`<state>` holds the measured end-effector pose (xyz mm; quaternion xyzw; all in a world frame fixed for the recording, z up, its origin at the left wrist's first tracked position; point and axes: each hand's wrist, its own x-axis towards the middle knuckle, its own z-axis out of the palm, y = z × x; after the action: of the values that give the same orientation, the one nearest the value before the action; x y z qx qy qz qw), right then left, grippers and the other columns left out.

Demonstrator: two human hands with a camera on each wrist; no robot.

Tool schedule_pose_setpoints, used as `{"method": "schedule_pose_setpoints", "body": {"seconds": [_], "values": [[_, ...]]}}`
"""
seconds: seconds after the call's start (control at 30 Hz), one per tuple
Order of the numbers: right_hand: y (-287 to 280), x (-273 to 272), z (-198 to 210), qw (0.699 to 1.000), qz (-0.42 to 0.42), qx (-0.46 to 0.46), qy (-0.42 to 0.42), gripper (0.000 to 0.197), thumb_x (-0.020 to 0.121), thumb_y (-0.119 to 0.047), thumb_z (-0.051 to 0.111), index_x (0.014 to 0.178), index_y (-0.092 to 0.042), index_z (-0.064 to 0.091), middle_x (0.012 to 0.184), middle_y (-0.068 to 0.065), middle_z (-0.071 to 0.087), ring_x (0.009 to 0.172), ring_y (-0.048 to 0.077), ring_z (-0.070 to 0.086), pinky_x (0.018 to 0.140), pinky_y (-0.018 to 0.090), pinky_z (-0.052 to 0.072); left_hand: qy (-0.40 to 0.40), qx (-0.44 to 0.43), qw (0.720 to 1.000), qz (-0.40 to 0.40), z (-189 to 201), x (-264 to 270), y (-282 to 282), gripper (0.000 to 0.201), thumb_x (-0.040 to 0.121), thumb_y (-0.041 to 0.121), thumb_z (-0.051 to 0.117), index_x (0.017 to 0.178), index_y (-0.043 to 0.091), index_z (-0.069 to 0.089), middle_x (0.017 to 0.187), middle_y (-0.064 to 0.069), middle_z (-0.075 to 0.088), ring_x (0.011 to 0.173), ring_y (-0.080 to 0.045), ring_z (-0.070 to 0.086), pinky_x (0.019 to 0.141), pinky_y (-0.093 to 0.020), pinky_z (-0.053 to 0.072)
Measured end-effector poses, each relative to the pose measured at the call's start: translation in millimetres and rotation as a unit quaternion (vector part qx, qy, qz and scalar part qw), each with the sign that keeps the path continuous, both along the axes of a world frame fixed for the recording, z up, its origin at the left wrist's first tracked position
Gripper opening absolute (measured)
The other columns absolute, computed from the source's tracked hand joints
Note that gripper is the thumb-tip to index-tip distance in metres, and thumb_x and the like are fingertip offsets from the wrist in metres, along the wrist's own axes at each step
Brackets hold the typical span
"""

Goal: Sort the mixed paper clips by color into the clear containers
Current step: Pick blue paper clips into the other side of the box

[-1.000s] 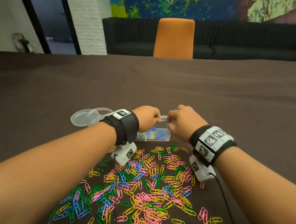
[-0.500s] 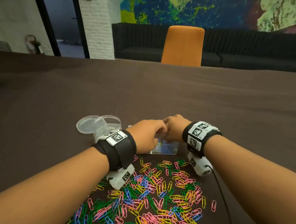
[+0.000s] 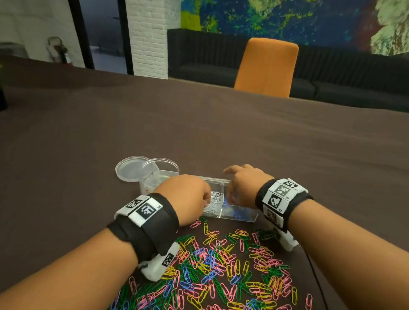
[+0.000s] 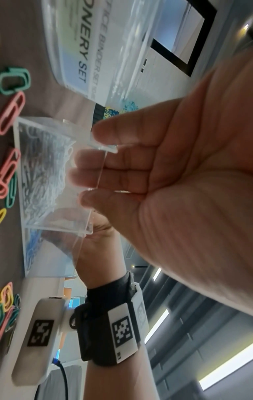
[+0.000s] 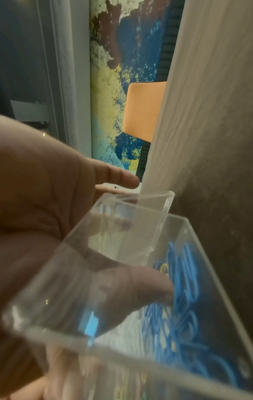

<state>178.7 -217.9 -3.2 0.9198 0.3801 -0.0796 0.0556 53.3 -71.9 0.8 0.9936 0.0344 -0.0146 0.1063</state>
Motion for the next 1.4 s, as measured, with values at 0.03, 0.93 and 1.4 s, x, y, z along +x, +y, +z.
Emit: {"method": "schedule_pose_setpoints", "body": {"seconds": [0.03, 0.93, 1.4], "values": [[-1, 0, 0, 1.0, 0.005, 0.0, 0.0, 0.022, 0.081, -0.039, 0.071, 0.062, -0.044, 0.062, 0.15, -0.017, 0.035, 0.126, 0.021, 0.042, 0.096, 0.043, 0.047, 0.0, 0.002, 1.0, -0.003, 0, 0, 0, 0.015, 0.093, 0.023, 0.056, 0.097, 0.028, 0.07, 0.094, 0.007, 0.07, 0.089, -0.017, 0.062, 0.075, -0.028, 0.047], [0, -3, 5, 0.998, 0.041, -0.031, 0.023, 0.009, 0.084, -0.028, 0.068, 0.088, -0.029, 0.076, 0.141, -0.013, 0.046, 0.108, 0.013, 0.06, 0.09, 0.036, 0.052, 0.003, -0.017, 1.0, 0.005, 3, -3, -1, 0.016, 0.093, 0.02, 0.057, 0.098, 0.026, 0.071, 0.098, 0.005, 0.07, 0.093, -0.017, 0.064, 0.081, -0.029, 0.05], [-7, 1, 22, 0.995, 0.064, -0.061, 0.055, 0.006, 0.08, -0.022, 0.065, 0.076, -0.023, 0.07, 0.139, -0.015, 0.05, 0.103, 0.005, 0.057, 0.088, 0.034, 0.052, 0.017, -0.015, 1.0, -0.014, 4, -2, -2, 0.018, 0.095, 0.018, 0.056, 0.104, 0.023, 0.071, 0.103, 0.002, 0.07, 0.096, -0.02, 0.064, 0.082, -0.031, 0.049]]}}
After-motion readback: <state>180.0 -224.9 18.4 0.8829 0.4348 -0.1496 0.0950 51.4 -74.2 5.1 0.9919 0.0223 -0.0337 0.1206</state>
